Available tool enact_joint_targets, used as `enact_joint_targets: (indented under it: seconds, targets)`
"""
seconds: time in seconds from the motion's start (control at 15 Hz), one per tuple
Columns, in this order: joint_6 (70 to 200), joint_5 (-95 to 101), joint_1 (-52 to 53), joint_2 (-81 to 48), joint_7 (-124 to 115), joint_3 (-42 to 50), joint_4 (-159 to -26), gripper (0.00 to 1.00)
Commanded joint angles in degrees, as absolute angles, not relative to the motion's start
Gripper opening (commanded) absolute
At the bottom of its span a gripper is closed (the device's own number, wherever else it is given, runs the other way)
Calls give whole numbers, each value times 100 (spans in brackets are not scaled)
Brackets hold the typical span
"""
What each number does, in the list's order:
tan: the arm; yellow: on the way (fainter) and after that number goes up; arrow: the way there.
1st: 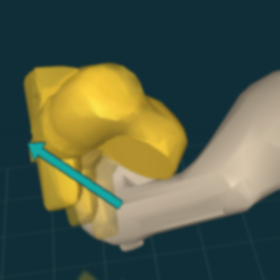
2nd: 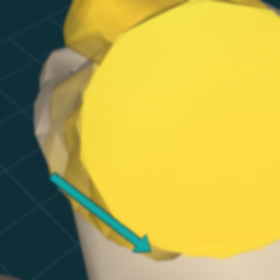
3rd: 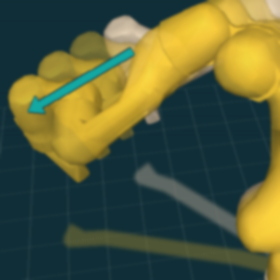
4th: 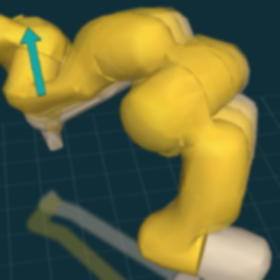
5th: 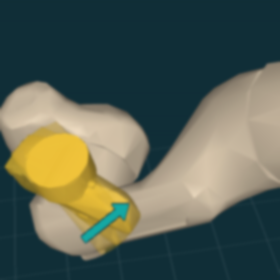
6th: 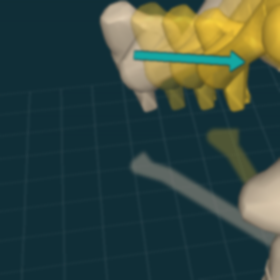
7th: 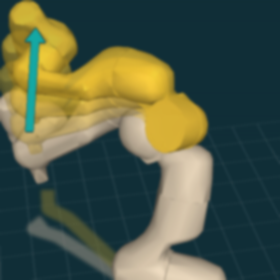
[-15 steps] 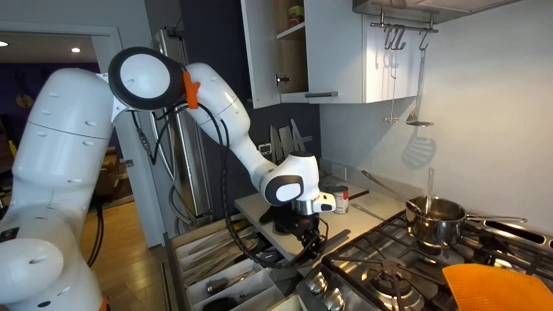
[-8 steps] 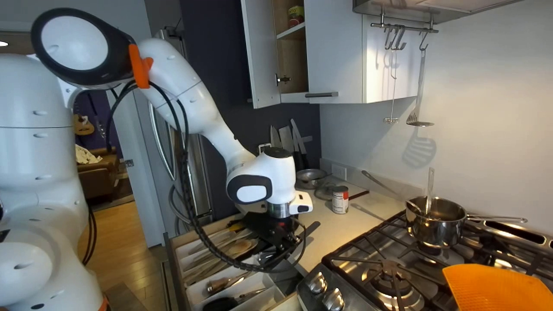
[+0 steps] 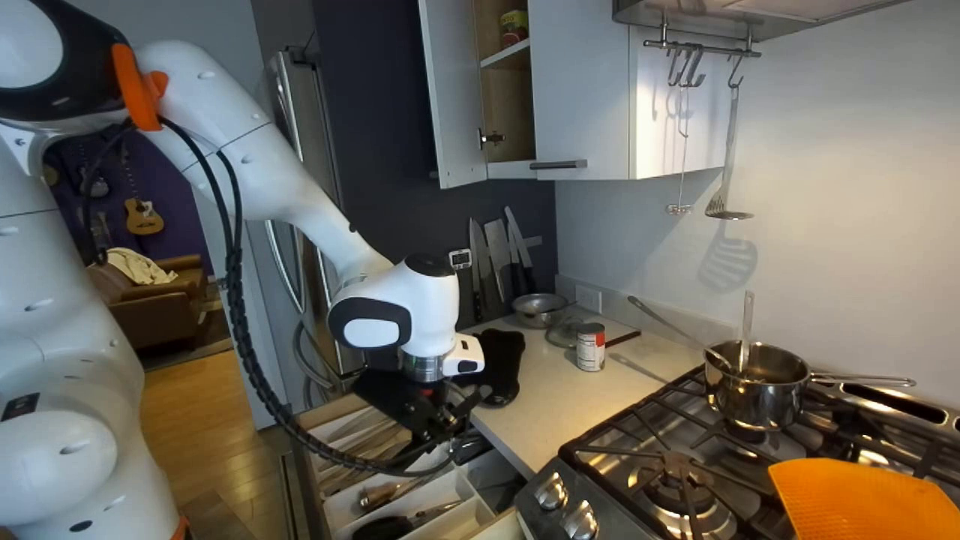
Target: Put the black utensil in the drawer
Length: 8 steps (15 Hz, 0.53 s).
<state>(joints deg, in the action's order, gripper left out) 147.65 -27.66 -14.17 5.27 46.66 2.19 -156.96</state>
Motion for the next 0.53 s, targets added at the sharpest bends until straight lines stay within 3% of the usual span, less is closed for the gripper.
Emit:
enact_joint_targets:
  seconds: [0.0, 0.07, 0.13, 0.47]
  targets:
    - [14215, -2645, -911, 794, 4809, 546, -15786, 8]
    - [14058, -2650, -797, 863, 4877, 577, -15817, 8]
    - [14351, -2684, -797, 733, 4704, 637, -15799, 30]
    - [14191, -2696, -648, 752, 4756, 655, -15768, 30]
